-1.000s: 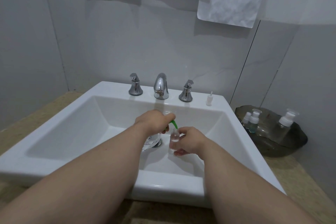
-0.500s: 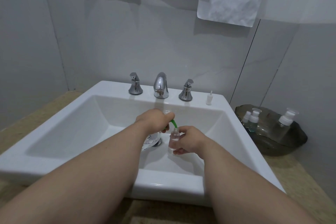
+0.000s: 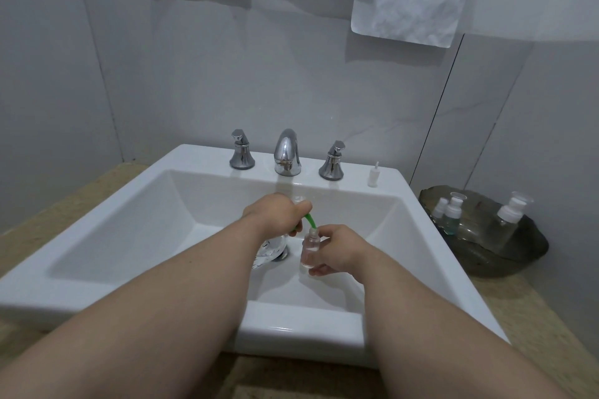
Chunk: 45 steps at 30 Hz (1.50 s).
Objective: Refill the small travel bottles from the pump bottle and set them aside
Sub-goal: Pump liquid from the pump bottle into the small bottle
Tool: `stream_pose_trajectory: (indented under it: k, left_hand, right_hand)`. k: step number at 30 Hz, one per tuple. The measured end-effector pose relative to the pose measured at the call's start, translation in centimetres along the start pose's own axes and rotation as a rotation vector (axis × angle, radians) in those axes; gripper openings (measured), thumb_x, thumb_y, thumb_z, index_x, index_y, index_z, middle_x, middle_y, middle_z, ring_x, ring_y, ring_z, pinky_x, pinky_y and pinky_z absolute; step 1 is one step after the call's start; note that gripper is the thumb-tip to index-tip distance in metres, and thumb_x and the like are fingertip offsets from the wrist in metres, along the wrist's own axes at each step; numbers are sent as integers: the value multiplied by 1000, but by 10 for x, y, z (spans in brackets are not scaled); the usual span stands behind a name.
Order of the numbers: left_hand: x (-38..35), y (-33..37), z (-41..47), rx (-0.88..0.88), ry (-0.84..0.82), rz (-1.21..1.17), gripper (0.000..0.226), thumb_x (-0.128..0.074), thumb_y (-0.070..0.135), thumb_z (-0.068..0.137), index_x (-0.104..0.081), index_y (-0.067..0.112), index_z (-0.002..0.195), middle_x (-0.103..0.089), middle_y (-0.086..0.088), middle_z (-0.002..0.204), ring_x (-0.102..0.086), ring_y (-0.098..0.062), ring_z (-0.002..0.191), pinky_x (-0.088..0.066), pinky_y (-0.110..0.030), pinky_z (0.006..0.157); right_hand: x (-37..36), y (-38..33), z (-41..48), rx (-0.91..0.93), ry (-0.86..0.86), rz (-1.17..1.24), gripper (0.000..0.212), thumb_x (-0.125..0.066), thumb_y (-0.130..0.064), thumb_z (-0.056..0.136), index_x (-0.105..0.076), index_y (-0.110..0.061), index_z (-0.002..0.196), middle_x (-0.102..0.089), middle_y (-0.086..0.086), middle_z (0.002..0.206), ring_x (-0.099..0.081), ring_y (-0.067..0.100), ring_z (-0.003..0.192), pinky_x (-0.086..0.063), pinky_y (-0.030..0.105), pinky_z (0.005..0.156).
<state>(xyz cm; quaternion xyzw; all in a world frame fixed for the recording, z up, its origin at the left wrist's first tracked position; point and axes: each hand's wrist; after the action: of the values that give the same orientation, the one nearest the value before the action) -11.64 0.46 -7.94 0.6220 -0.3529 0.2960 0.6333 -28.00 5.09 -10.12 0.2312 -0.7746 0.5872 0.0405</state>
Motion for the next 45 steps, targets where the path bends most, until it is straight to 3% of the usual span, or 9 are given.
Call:
stream_pose_trajectory:
  k: [14,29,45]
  left_hand:
    - [1,0,-2,-3,11,-1,49,-44,47,93,-72,20,63,-71,10,68,-62,-13,71,-41,-30,67]
    - [1,1,-1,-4,-4,-14,48,-44,47,91,-73,20,63,-74,10,69,-65,-15,76,-44,-30,71]
    - [2,2,-3,-10,-8,-29,45,-46,41,94,-71,20,63,-72,9,69,-62,-14,72,-42,-29,70]
  right_hand:
    - [0,1,1,-6,7,-40,25,-76,4,85,-63,-13,98,-63,10,92,-63,32,71,-61,50,93]
    - [1,-3,-4,-35,24,-89,35,-77,1,87,-64,-2,120,-68,14,95,-67,30,71,-65,36,80]
    - [0,-2,-3,-40,27,-100,36,-77,2,87,-63,1,121,-67,16,93,-66,32,73,-62,46,89]
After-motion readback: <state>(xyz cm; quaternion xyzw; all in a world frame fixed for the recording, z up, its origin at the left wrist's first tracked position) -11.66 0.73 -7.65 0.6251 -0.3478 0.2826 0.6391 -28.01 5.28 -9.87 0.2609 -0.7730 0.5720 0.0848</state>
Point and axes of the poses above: each hand's wrist, its own z-axis towards the middle knuckle, its own x-axis out of the back of the hand, y = z × x
